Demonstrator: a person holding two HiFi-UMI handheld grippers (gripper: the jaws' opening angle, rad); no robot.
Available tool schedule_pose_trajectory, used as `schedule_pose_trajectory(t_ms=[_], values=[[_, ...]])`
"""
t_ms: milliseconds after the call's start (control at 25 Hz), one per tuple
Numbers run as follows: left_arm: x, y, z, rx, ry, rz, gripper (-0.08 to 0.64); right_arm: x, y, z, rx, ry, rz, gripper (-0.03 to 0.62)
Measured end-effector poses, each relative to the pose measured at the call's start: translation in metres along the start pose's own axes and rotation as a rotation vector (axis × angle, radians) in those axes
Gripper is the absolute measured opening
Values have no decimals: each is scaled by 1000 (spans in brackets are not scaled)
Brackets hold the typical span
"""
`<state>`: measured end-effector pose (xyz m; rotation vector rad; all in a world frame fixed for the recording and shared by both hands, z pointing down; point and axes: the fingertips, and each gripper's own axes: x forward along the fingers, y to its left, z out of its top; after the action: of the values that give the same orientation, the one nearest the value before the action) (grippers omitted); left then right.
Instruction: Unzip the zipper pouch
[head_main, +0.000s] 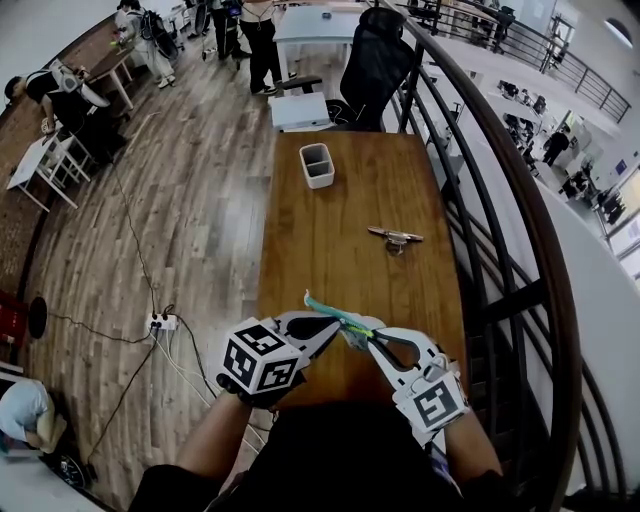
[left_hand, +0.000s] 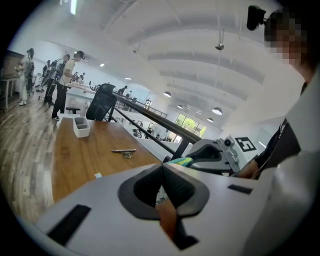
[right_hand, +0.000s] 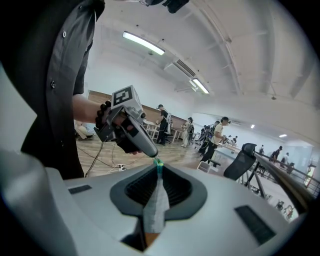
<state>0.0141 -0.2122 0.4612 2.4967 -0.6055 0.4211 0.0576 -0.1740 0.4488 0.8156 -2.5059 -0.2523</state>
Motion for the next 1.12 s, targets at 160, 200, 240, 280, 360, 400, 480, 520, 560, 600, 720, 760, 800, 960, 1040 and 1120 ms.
schedule_pose_trajectory(t_ms=[160,200,240,280,360,400,480,520,560,600,720,760,800,960,1040,1120], values=[[1,12,-2,26,14,54,14,-1,-4,-2,2,2,-14,32],[1,15,-3,27,18,65,14,-1,-6,-2,1,3,-18,32],[1,18,-4,22,19,67,14,-2,-7,-3,-1,5,-22,34],[1,19,-4,17,18,69,14,-3,-8,-4,-1,8,-25,32],[-1,23,-6,18,19,84,14,-3,-9,-5,1,12,-29,32],[-2,25,-6,20,19,92,14,-3,-9,-6,1,13,-30,32],[-4,28,-6,11,16,96,14,-3,-11,-6,4,12,-34,32],[-4,29,-5,5,13,95,14,-3,-12,-6,5,12,-36,32],[-3,29,-5,4,11,97,14,-3,-13,-7,6,15,-36,32],[-3,30,-4,10,11,104,14,-3,-14,-8,7,19,-36,32],[-5,36,-5,30,16,144,14,-1,-16,-7,-3,22,-37,32],[-7,39,-5,31,17,156,14,-1,-17,-6,-7,19,-39,32],[-8,42,-5,30,17,166,14,-2,-18,-5,-10,17,-42,32],[-15,52,-6,28,17,203,14,-5,-23,-6,-5,14,-54,32],[-18,55,-7,22,16,207,14,-6,-24,-7,0,14,-61,32],[-19,56,-6,18,16,202,14,-6,-25,-7,4,19,-62,32]])
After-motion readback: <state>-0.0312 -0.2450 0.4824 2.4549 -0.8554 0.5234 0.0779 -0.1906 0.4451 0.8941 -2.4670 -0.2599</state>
